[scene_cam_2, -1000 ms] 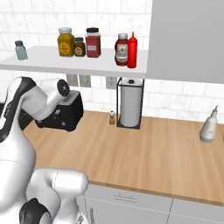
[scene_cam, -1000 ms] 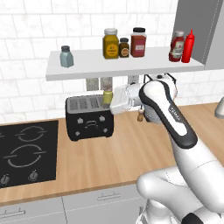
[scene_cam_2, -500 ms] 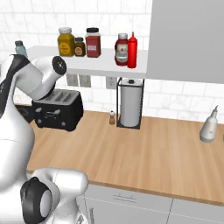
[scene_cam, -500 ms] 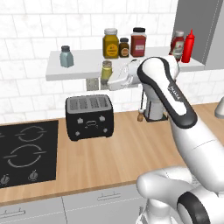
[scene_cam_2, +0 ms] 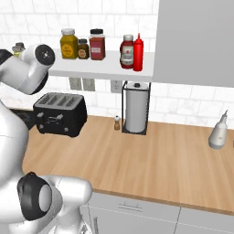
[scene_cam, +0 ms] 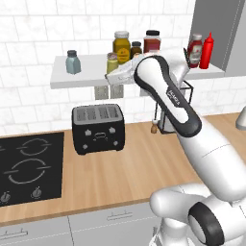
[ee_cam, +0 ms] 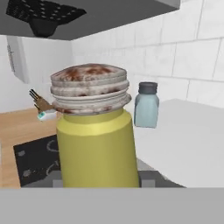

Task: Put the shaker and condiment bottle from the counter next to their counterparts in the cabinet.

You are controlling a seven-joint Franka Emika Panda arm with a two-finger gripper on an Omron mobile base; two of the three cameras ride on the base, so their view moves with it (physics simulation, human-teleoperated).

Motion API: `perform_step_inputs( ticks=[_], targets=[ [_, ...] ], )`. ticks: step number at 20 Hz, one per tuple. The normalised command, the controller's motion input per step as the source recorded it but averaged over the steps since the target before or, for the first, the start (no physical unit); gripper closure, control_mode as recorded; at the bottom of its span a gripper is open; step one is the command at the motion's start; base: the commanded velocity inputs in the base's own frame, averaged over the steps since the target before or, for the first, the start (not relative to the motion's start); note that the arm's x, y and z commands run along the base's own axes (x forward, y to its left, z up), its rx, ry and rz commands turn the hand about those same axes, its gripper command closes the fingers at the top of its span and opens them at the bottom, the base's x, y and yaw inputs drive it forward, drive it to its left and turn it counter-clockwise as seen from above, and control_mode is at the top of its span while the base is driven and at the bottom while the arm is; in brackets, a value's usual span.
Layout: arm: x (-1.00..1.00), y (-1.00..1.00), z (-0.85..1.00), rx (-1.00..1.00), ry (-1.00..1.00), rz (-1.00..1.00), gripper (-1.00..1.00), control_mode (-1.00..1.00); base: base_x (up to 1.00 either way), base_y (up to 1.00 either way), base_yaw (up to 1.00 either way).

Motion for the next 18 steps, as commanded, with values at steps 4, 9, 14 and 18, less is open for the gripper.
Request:
perform_step_inputs(
  ticks=[4, 9, 14, 18],
  targets=[
    [0.46, 0.24, 0.0, 0.0, 0.0, -0.26, 1.0, -1.0, 0.0, 0.0, 0.0],
    [0.48, 0.19, 0.0, 0.0, 0.0, -0.18, 1.0, -1.0, 0.0, 0.0, 0.0],
    [0.36, 0.01, 0.0, 0.01, 0.01, -0.1, 1.0, -1.0, 0.0, 0.0, 0.0],
    [0.3, 0.0, 0.0, 0.0, 0.0, -0.06, 1.0, -1.0, 0.0, 0.0, 0.0]
  ],
)
